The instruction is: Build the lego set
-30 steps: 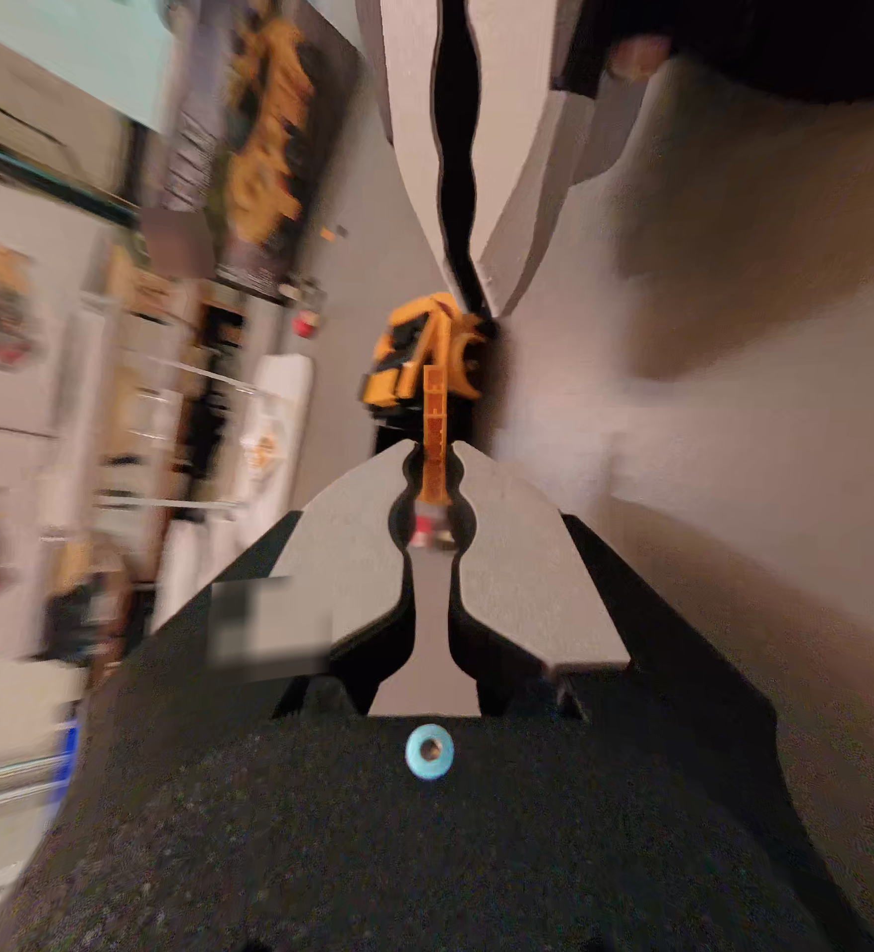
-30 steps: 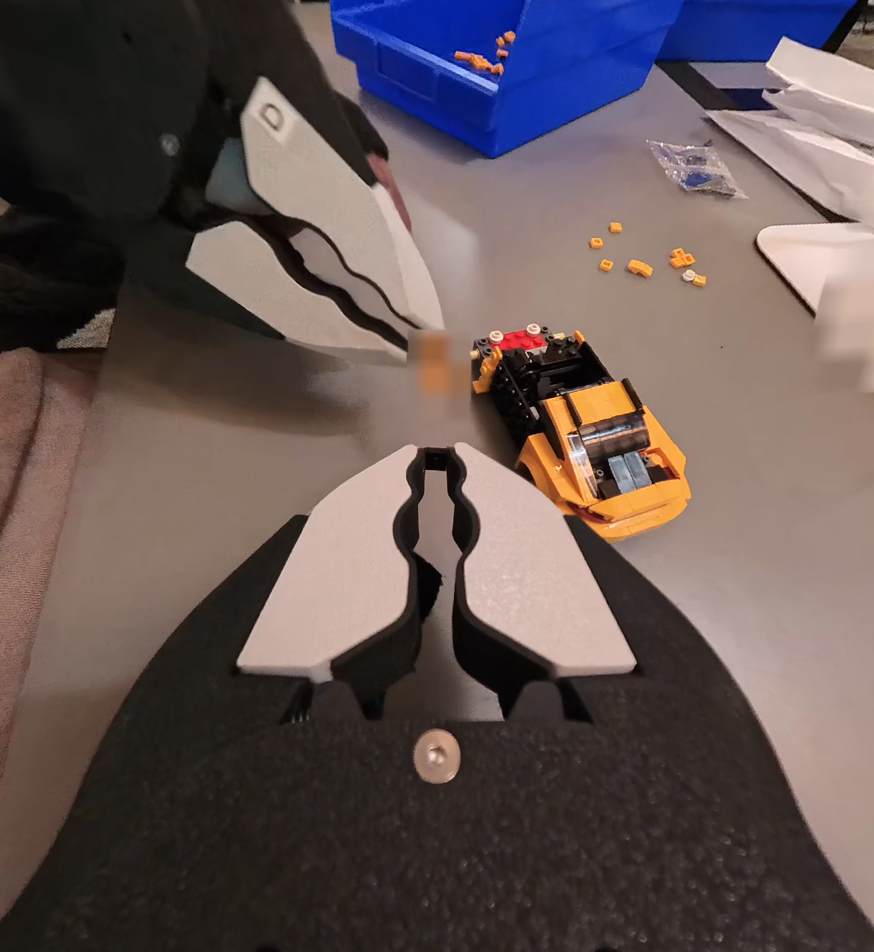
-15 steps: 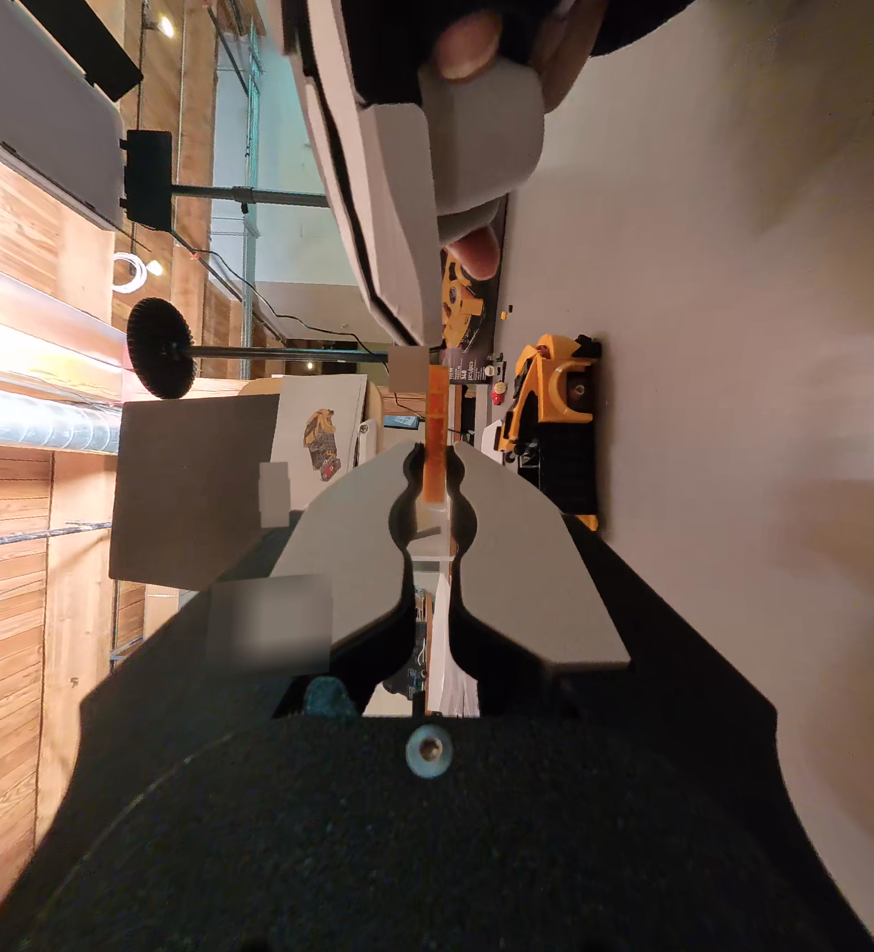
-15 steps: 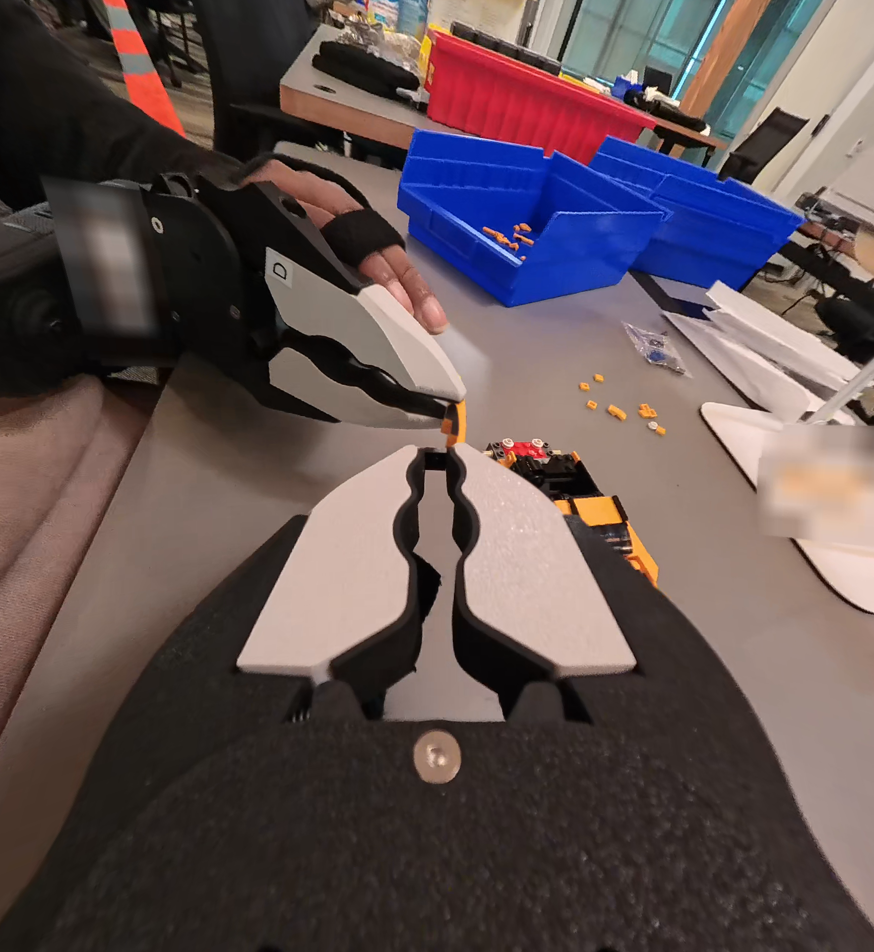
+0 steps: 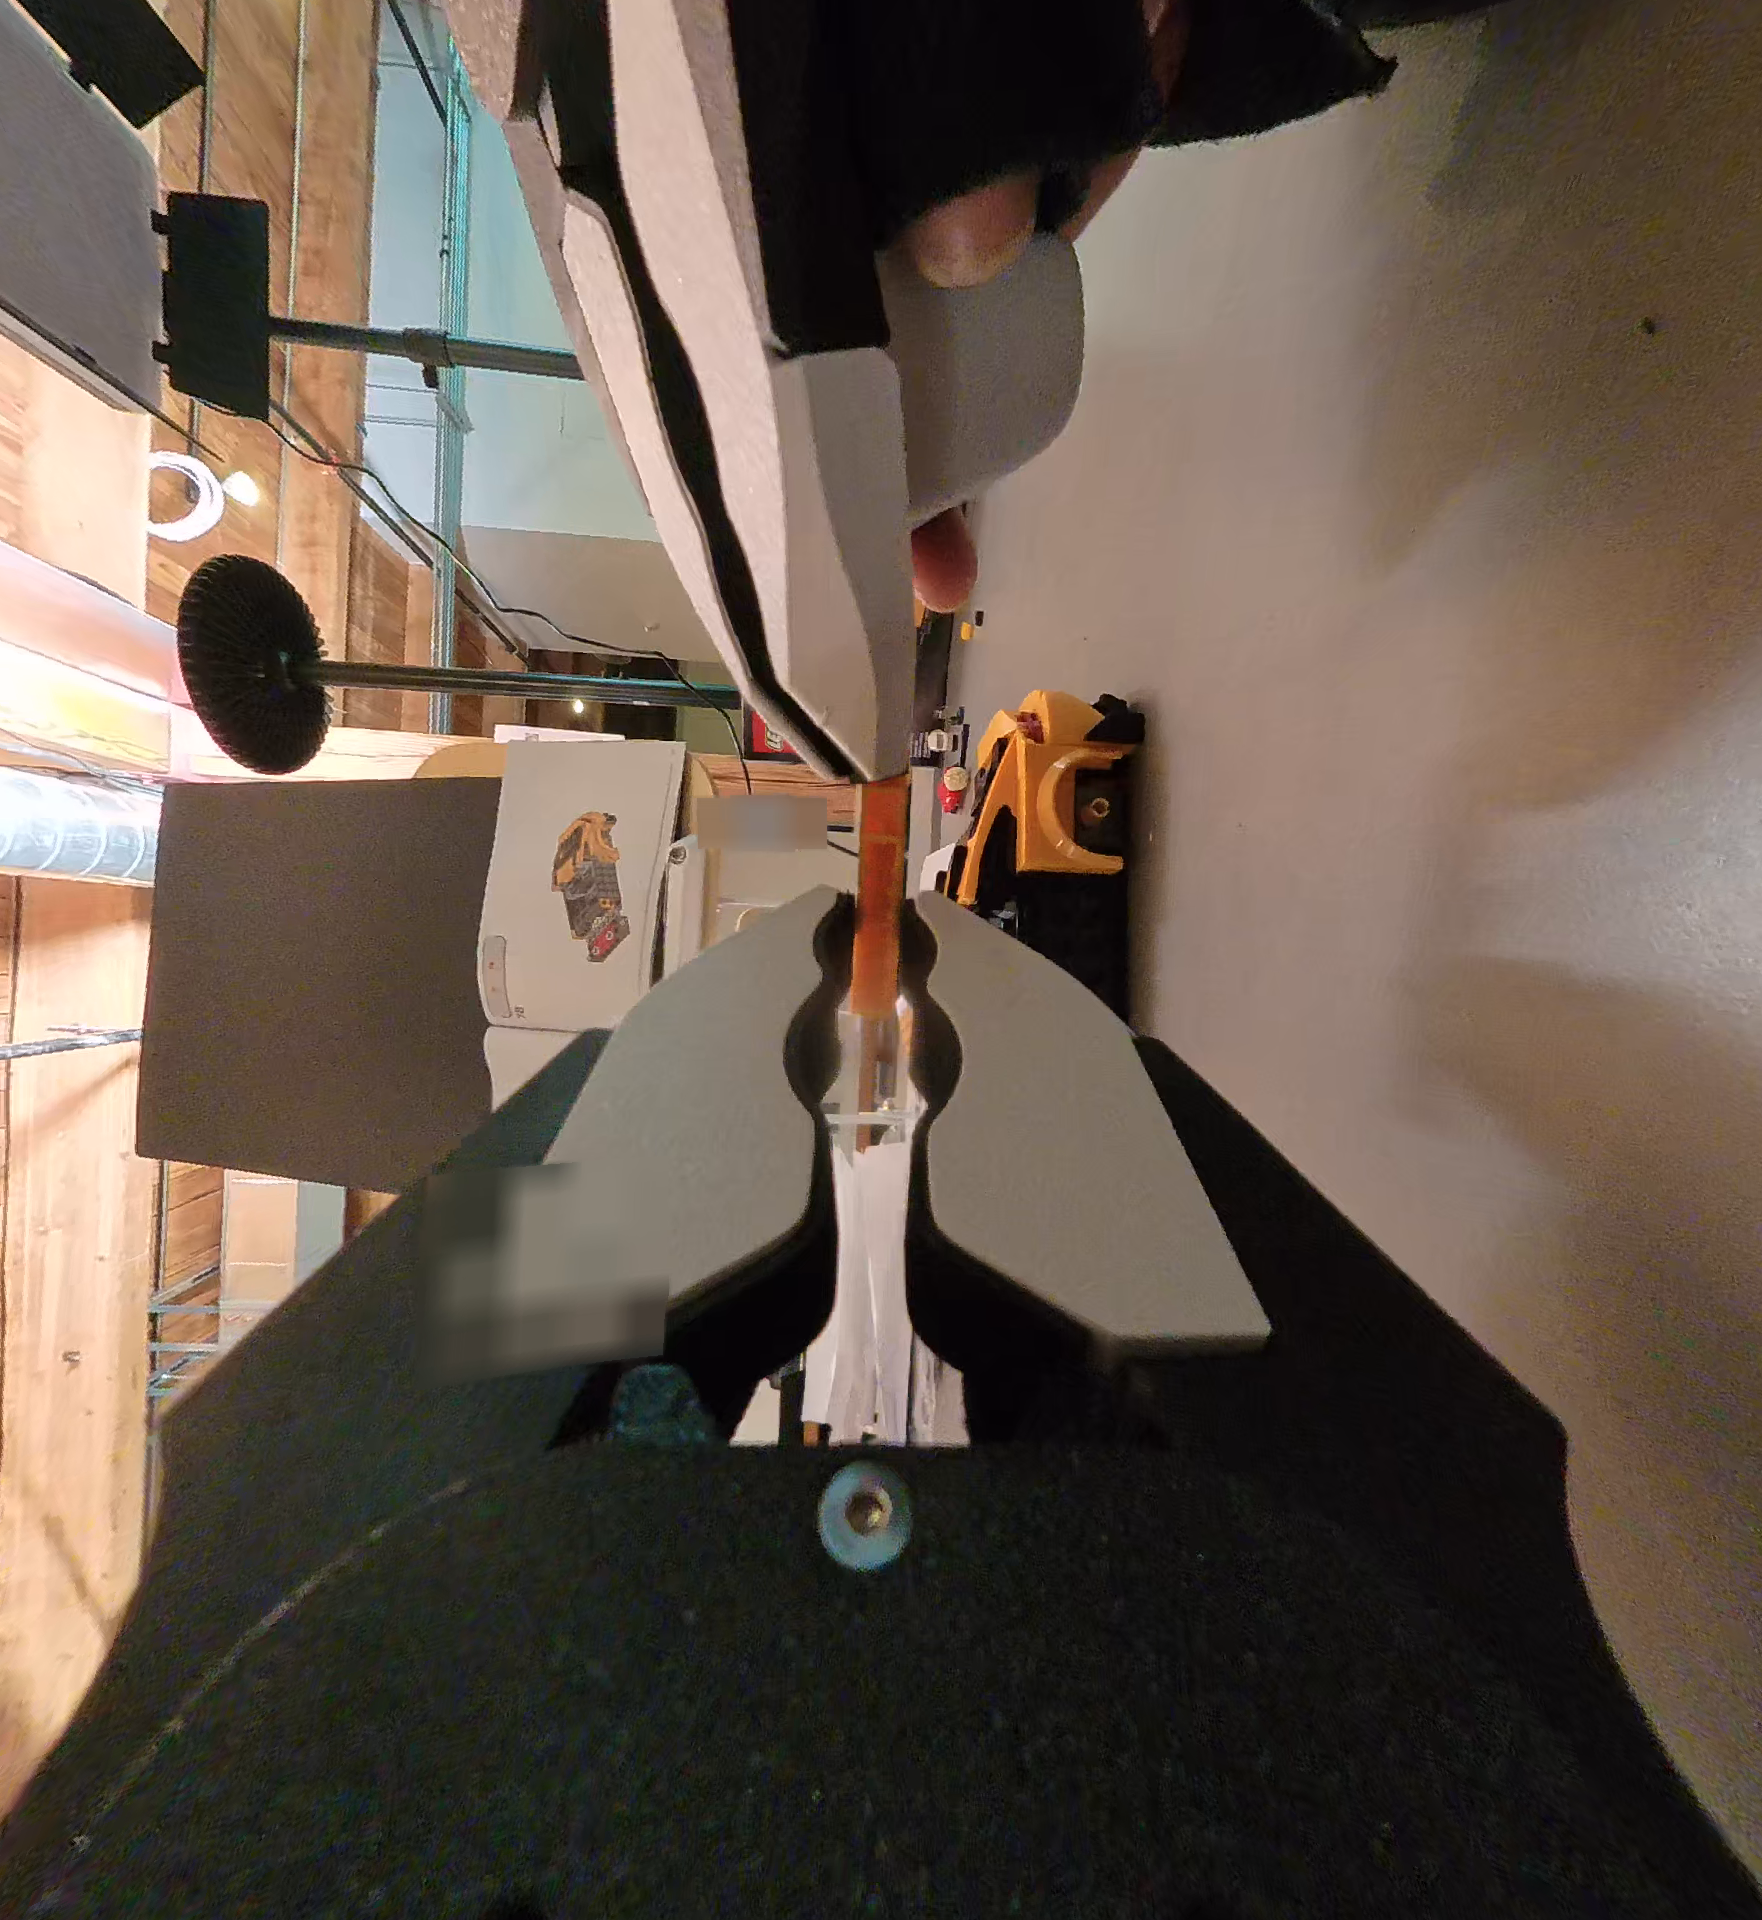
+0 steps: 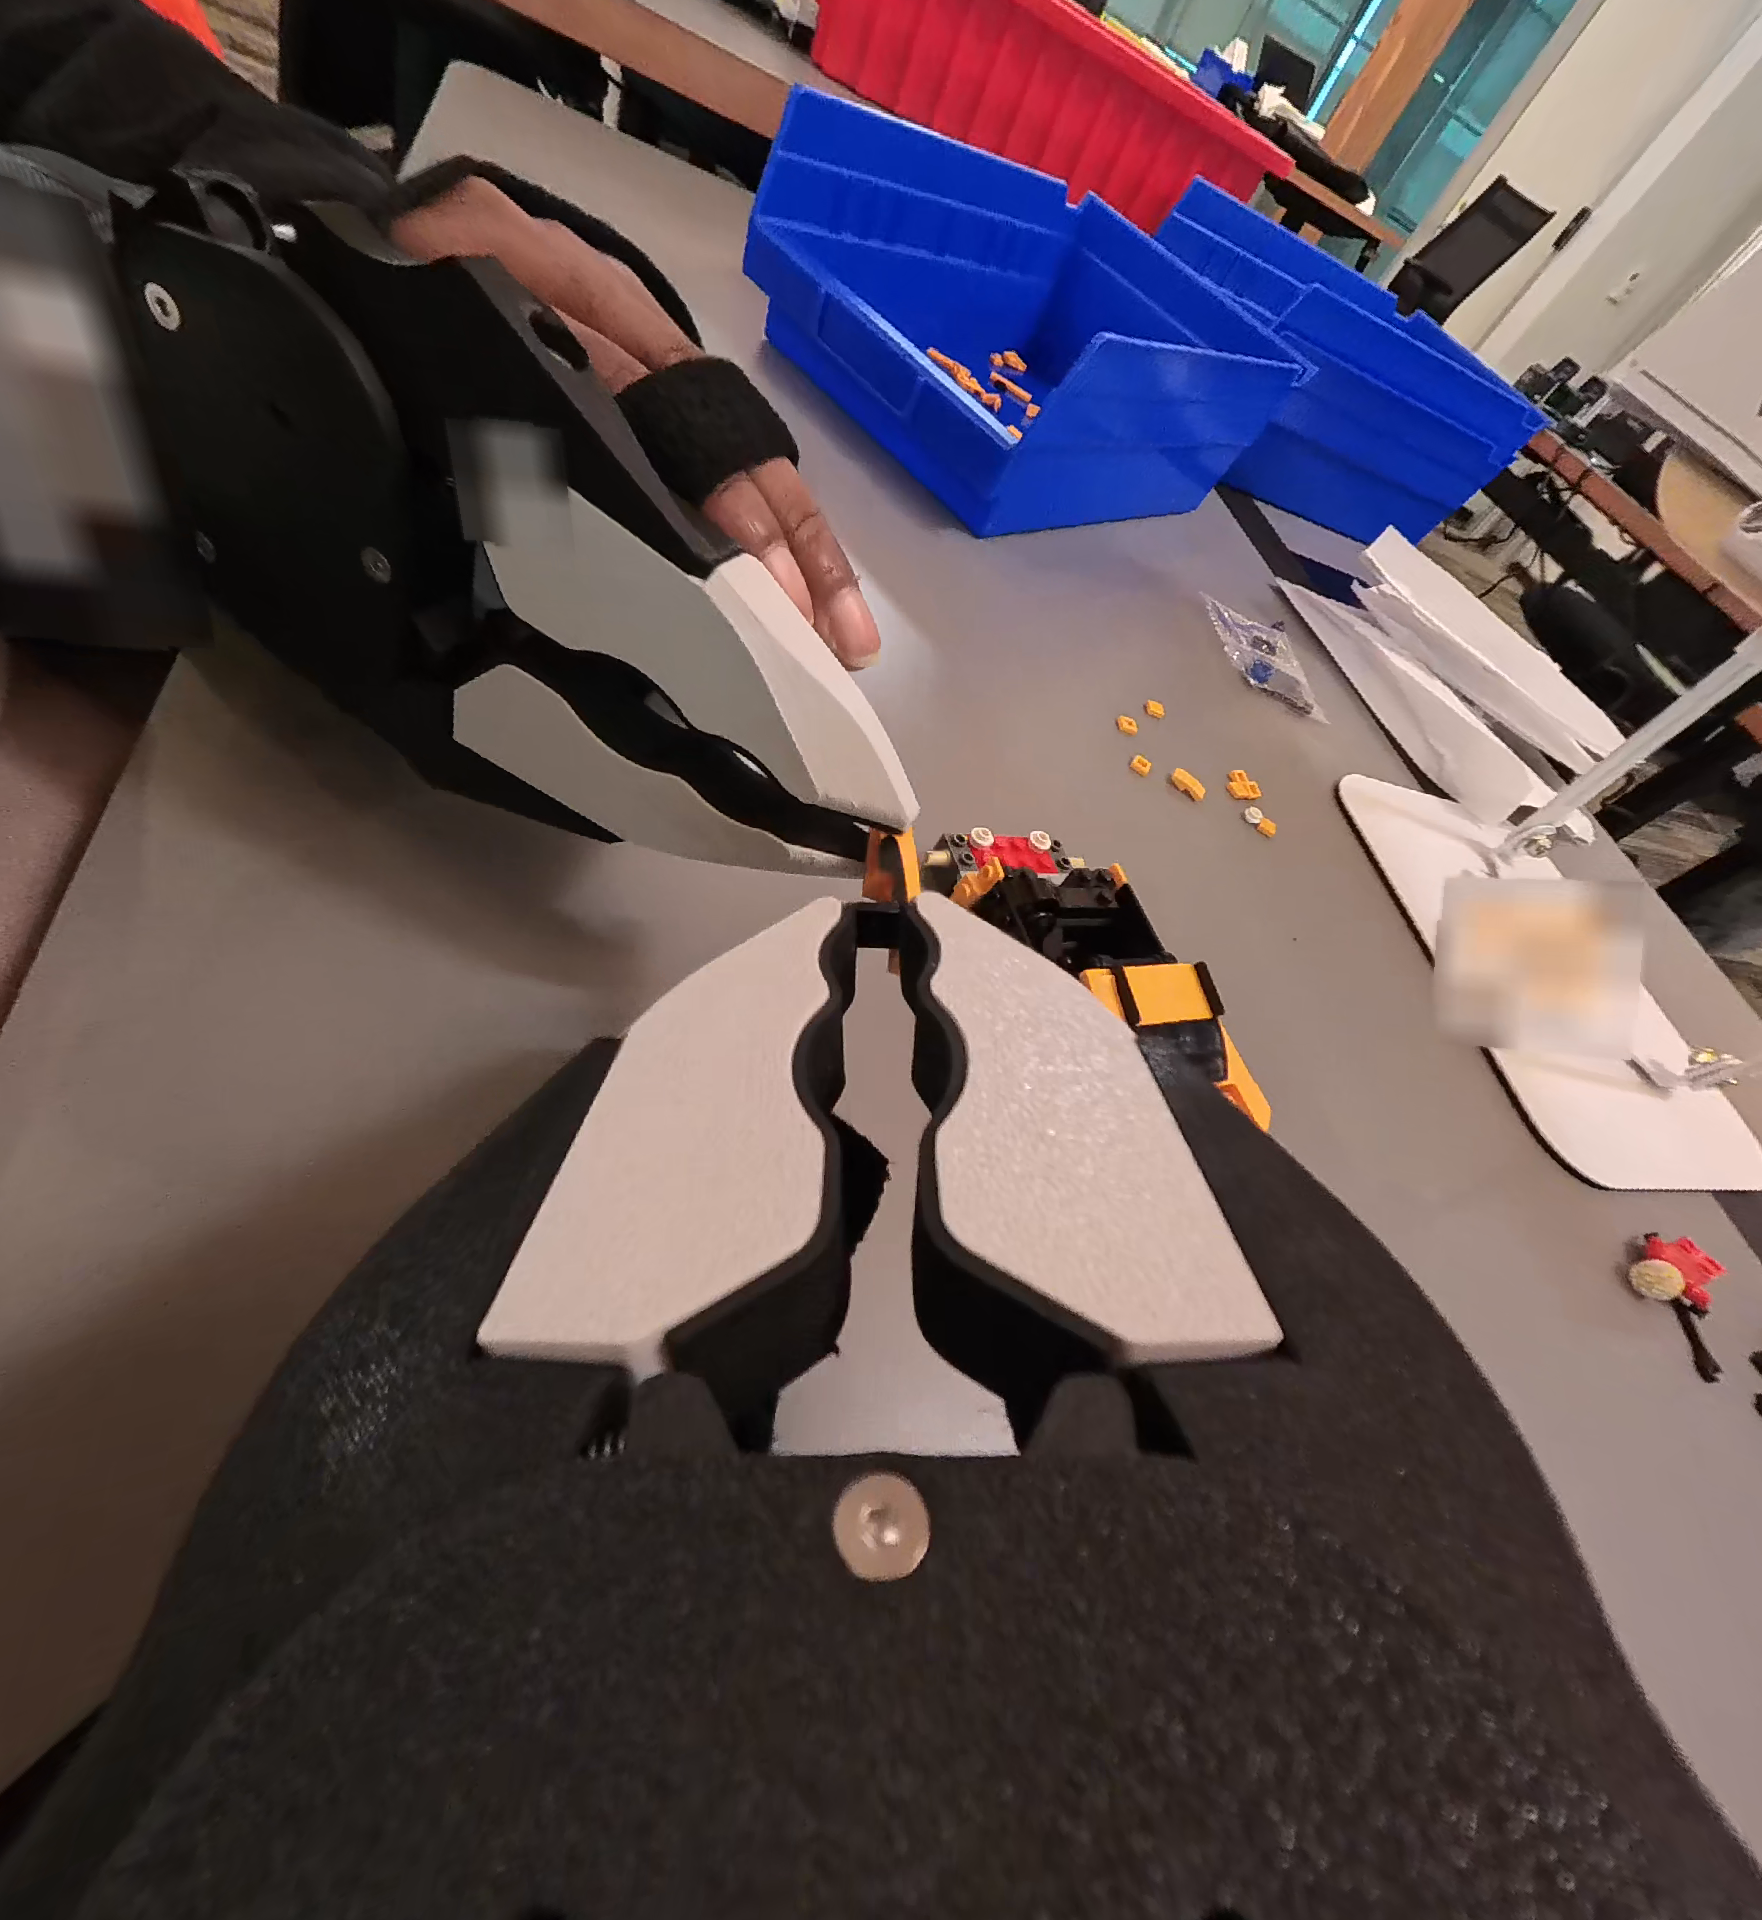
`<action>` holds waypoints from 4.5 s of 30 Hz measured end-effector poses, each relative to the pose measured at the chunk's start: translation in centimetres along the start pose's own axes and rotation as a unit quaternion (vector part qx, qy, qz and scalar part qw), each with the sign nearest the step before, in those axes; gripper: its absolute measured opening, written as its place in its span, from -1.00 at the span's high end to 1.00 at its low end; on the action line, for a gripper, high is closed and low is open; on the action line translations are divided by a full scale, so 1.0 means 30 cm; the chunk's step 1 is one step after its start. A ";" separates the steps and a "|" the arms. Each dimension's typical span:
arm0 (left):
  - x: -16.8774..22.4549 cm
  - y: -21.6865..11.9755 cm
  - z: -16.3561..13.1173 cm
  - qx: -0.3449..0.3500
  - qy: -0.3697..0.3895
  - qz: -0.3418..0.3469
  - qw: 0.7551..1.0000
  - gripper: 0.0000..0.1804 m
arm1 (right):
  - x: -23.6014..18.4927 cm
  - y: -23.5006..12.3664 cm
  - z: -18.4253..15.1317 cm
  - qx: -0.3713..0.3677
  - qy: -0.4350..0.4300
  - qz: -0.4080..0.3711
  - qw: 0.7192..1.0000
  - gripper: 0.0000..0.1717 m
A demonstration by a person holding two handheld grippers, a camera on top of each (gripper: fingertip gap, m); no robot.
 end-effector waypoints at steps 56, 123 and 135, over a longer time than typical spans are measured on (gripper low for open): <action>-0.029 -0.015 -0.015 0.083 -0.443 -0.136 0.882 0.91 | -0.015 0.004 -0.015 0.008 -0.018 0.020 1.000 0.92; 0.003 -0.209 -0.362 -0.067 -0.588 -0.380 0.711 0.91 | -0.003 0.431 -0.075 -0.248 0.063 0.241 0.936 0.88; 0.010 -0.199 -0.342 -0.070 -0.581 -0.372 0.721 0.91 | -0.037 0.452 -0.037 -0.223 0.112 0.208 0.946 0.88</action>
Point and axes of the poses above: each gripper's, where its closed fingertips meet, y out along the fingers, z out of its top, x = y × z across the jaws, the point moved 8 cm from there along -y, back along the fingers, and after that the axes turned 14 degrees about x, right-handed, at the moved point
